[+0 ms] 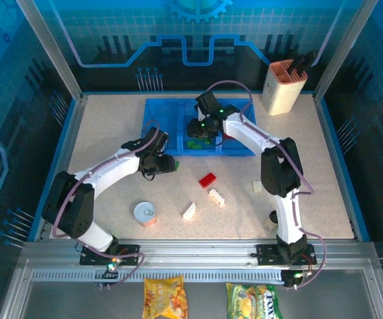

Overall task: Sort the legos into containers by color
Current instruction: Pick up the lego from the center of the table.

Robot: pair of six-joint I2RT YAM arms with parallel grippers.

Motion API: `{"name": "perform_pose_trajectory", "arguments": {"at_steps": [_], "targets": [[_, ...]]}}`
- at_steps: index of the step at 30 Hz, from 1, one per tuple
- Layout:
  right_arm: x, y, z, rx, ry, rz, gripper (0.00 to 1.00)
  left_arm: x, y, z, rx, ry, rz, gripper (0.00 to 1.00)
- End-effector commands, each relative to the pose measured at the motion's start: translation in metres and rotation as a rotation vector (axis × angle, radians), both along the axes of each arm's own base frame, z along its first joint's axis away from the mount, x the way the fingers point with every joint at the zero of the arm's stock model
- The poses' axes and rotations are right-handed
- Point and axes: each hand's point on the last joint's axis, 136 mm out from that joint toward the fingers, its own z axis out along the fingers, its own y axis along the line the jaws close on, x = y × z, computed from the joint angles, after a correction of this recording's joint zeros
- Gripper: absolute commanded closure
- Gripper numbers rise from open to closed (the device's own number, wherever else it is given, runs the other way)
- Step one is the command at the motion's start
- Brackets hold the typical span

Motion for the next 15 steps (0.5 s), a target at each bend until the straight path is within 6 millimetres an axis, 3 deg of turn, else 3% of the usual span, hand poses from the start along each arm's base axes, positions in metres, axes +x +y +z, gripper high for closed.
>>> {"name": "perform_pose_trajectory", "arguments": {"at_steps": [1, 10, 15], "targets": [[-0.010, -0.011, 0.025, 0.003, -0.043, 0.003, 0.55, 0.006, -0.003, -0.001, 0.052, 0.005, -0.051, 0.45], [-0.038, -0.044, 0.050, -0.016, -0.084, -0.030, 0.55, 0.021, -0.027, -0.017, 0.121, 0.026, -0.163, 0.45], [-0.053, -0.065, 0.057, -0.027, -0.095, -0.058, 0.54, 0.031, -0.030, -0.025, 0.192, 0.009, -0.186, 0.45]]}}
